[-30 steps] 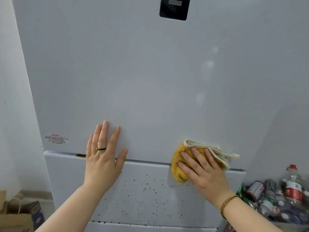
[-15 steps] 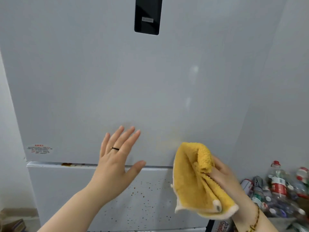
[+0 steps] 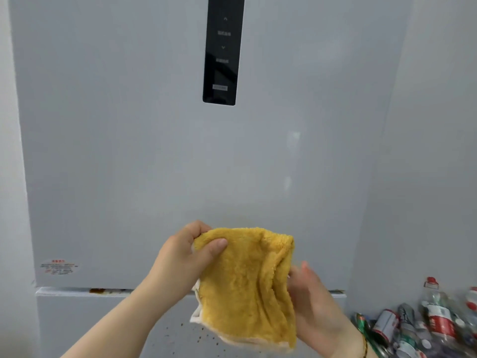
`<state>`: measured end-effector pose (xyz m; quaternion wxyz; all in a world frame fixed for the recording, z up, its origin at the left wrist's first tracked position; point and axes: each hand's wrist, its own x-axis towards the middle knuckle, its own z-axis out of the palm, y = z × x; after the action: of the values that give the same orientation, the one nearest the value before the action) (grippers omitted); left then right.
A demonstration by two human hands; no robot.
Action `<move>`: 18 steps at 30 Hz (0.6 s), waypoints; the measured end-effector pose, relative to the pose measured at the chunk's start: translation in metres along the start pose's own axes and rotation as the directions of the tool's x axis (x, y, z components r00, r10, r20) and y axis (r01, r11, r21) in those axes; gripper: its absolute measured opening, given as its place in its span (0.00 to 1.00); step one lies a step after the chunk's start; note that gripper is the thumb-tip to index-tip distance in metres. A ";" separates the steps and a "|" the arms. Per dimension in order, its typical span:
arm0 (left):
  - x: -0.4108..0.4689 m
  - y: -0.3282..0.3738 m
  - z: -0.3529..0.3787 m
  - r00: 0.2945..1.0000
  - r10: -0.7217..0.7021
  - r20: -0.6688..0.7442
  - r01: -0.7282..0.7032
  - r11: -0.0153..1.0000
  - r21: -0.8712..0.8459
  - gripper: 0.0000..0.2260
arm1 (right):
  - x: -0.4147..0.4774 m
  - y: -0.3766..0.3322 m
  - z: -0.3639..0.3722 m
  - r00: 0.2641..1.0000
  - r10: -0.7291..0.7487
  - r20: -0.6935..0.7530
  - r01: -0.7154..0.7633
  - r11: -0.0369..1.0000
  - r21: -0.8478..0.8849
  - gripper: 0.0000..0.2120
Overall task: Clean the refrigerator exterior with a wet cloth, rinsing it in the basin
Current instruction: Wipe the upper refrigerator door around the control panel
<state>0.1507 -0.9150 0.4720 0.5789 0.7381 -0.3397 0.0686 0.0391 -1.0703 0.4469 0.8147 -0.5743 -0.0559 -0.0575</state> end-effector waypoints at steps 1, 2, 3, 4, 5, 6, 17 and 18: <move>0.001 0.002 0.001 0.999 0.000 -0.036 0.000 1.000 0.020 0.06 | 0.002 0.003 0.000 1.000 -0.001 0.029 0.003 0.997 -0.080 0.41; 0.002 0.004 0.002 0.998 0.009 -0.054 -0.007 0.999 0.032 0.06 | 0.006 0.006 -0.001 1.000 -0.007 0.002 0.007 0.988 -0.155 0.44; 0.002 0.007 0.004 0.998 0.021 -0.065 -0.019 0.999 0.036 0.07 | 0.010 0.008 0.000 0.996 -0.043 -0.077 0.022 0.967 -0.254 0.41; 0.003 0.009 0.006 0.997 0.034 -0.072 -0.031 0.999 0.040 0.07 | 0.015 0.008 0.002 0.970 -0.126 -0.206 0.046 0.934 -0.355 0.31; 0.005 0.010 0.007 0.995 0.044 -0.085 -0.041 0.998 0.042 0.07 | 0.019 0.006 0.001 0.904 -0.260 -0.338 0.071 0.873 -0.483 0.18; 0.006 0.012 0.006 0.994 0.051 -0.102 -0.047 0.998 0.040 0.07 | 0.021 -0.001 0.005 0.825 -0.377 -0.422 0.052 0.792 -0.608 0.07; 0.006 0.004 -0.005 0.970 0.210 -0.122 -0.205 0.977 0.050 0.15 | 0.067 -0.056 0.007 0.009 -0.999 0.046 -0.005 -0.046 -0.999 0.11; 0.006 0.000 -0.010 0.959 0.227 -0.168 -0.213 0.972 0.094 0.16 | 0.075 -0.058 -0.002 -0.039 -0.996 0.082 0.033 -0.083 -0.996 0.12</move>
<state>0.1580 -0.9080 0.4779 0.5675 0.7079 -0.3640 0.2106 0.1042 -1.0934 0.5120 0.0967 -0.6259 0.0838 -0.7693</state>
